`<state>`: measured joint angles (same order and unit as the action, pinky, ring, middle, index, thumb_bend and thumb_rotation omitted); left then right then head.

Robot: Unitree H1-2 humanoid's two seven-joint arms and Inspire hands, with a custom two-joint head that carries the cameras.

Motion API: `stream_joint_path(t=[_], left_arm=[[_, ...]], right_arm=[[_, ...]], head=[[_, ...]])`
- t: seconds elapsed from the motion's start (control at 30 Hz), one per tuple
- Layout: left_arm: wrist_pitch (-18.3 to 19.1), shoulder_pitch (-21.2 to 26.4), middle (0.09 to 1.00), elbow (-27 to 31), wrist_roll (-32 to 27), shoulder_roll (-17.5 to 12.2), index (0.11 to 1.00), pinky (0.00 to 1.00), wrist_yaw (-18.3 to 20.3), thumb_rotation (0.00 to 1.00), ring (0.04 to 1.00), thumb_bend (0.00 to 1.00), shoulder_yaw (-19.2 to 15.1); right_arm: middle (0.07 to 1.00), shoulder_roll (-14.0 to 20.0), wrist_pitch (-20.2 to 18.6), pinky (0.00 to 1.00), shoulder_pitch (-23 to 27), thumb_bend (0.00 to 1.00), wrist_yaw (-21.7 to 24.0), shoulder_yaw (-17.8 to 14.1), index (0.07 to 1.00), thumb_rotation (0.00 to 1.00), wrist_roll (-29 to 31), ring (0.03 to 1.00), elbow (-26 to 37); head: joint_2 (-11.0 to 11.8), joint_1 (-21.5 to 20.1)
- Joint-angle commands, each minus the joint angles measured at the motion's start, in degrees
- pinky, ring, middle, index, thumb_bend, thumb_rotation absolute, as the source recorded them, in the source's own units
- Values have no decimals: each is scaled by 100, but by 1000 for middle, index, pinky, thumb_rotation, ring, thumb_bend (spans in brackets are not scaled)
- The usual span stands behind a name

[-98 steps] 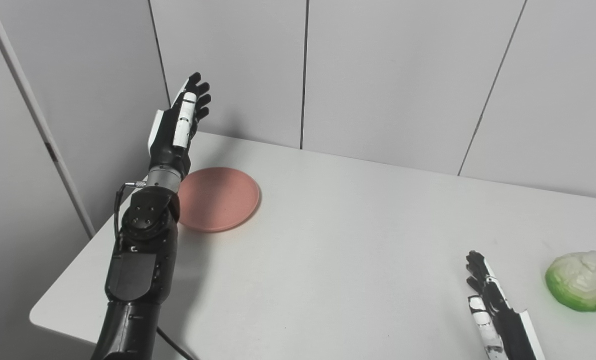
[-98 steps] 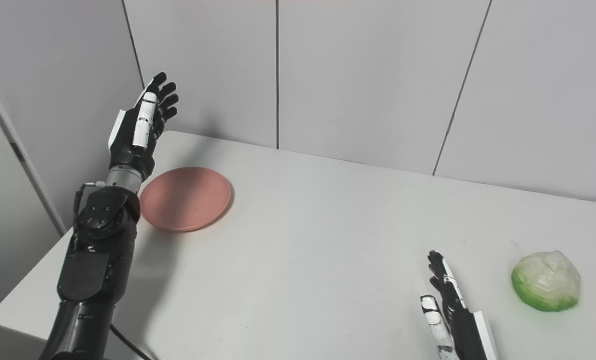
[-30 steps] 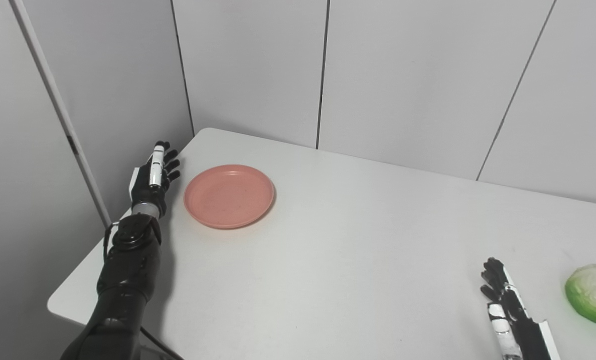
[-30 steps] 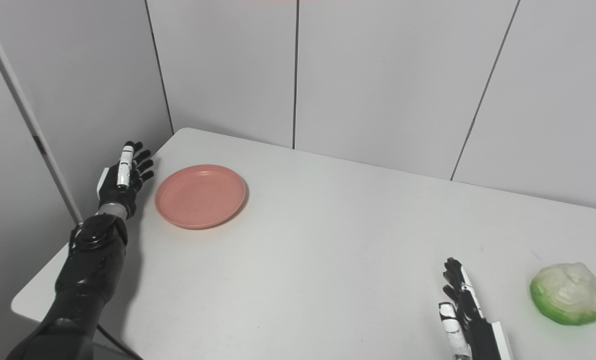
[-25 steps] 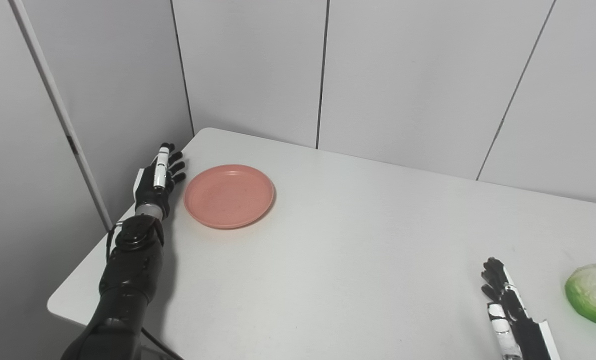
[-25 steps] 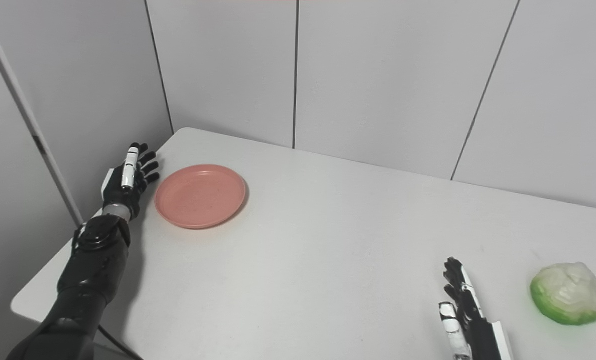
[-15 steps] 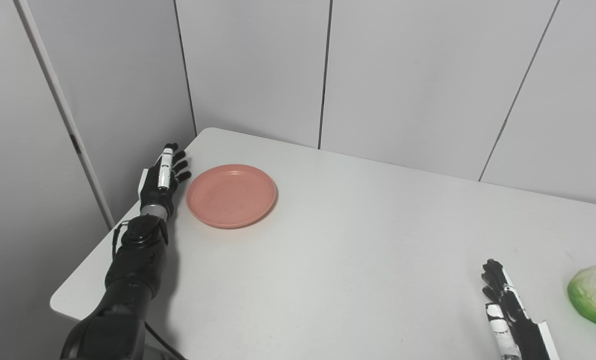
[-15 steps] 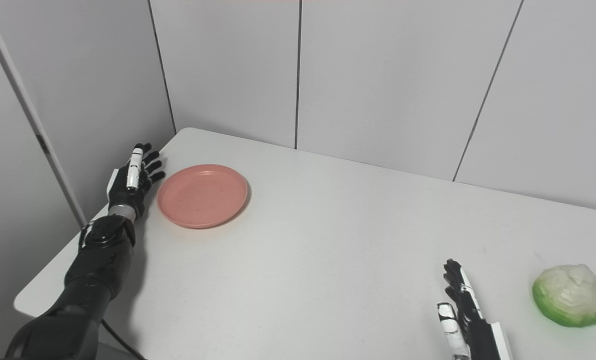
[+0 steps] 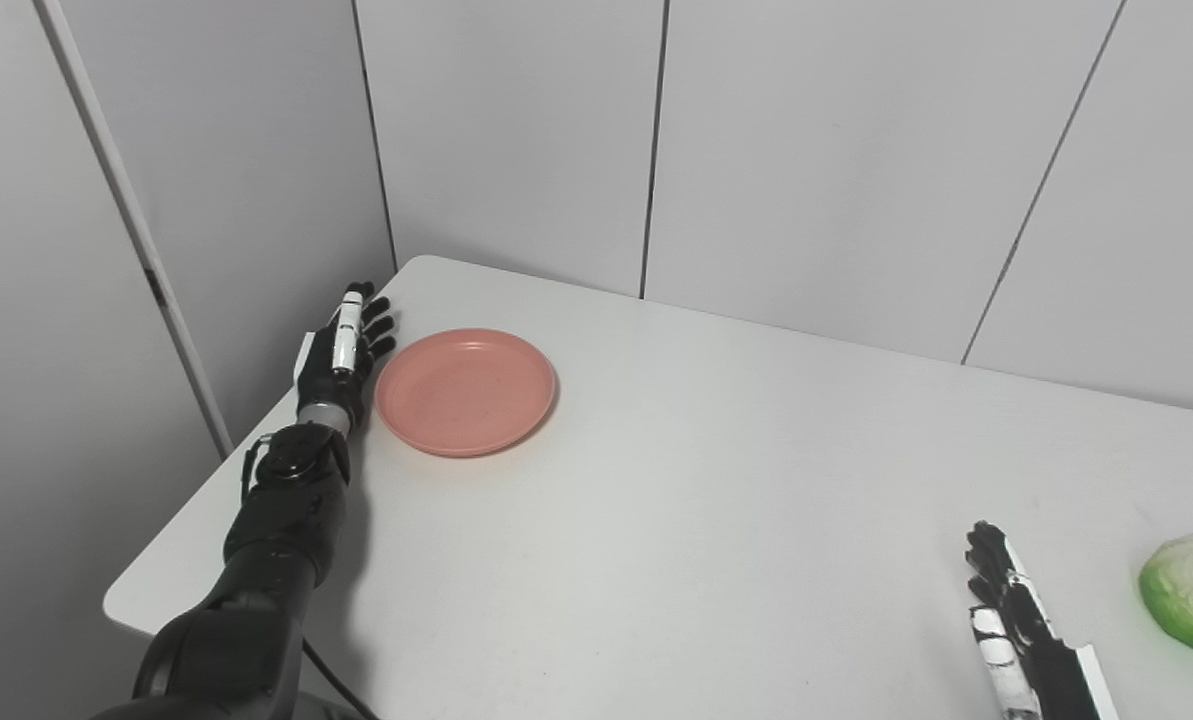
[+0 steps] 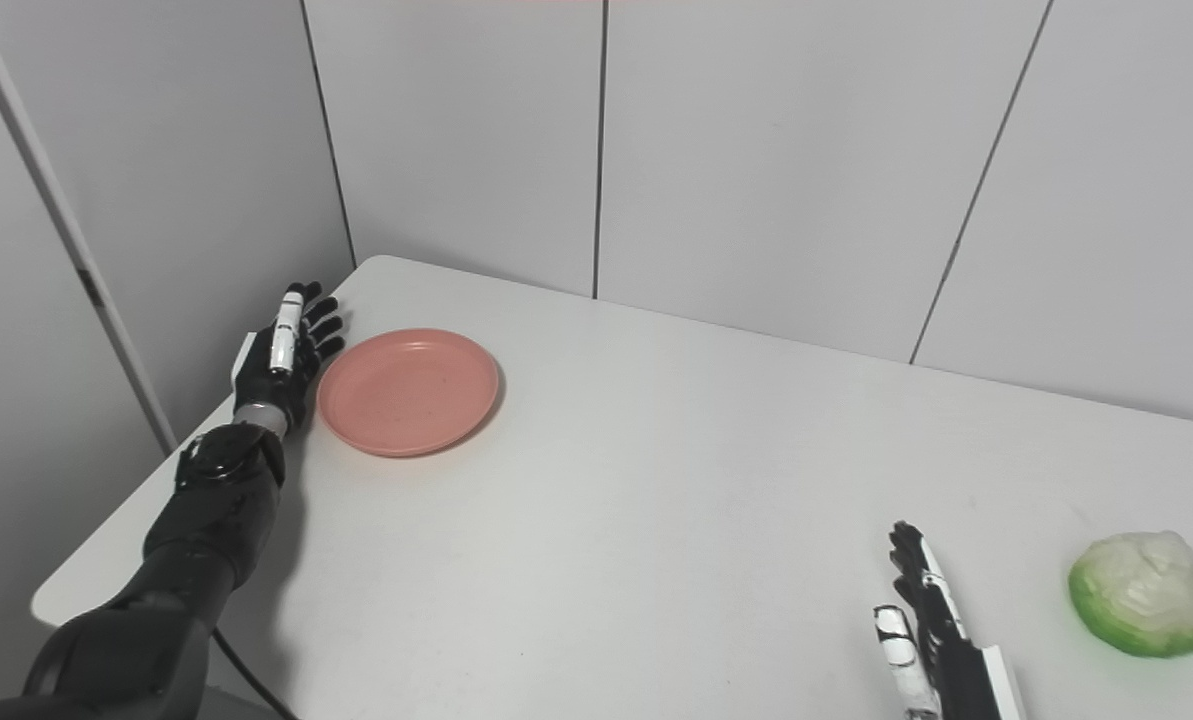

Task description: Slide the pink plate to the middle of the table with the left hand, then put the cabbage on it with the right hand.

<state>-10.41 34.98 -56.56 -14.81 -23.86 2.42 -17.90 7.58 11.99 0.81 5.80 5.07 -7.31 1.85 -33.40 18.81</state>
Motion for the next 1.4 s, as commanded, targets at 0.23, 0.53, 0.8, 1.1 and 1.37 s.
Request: stream_joint_path(t=[0.23, 0.53, 0.8, 1.1, 1.37], left_arm=[[330, 22, 893, -43, 98, 398, 876, 868, 267, 1000, 887, 400, 413], [687, -116, 911, 438, -23, 578, 907, 894, 436, 1000, 903, 389, 596], [1135, -280, 913, 1021, -166, 816, 911, 894, 702, 1000, 906, 396, 754], [1714, -493, 909, 1928, -165, 1179, 912, 887, 799, 1000, 900, 386, 1011], [2084, -599, 912, 2497, -72, 1519, 907, 892, 826, 1000, 903, 396, 1349]], right_arm=[[952, 33, -71, 937, -71, 243, -26, -40, 951, 1000, -13, 950, -168], [948, 18, 10, 919, -66, 269, -68, -25, 947, 1000, -86, 942, -217], [949, -12, -33, 922, -62, 275, -81, -9, 948, 1000, -166, 945, -196], [946, -80, -187, 916, -92, 284, -92, -1, 947, 1000, -274, 943, -66], [945, -164, -246, 919, -84, 286, -100, 22, 945, 1000, -291, 944, -21]], head=[[-51, -42], [-98, -105], [-137, -196], [-212, -350], [-337, -610]])
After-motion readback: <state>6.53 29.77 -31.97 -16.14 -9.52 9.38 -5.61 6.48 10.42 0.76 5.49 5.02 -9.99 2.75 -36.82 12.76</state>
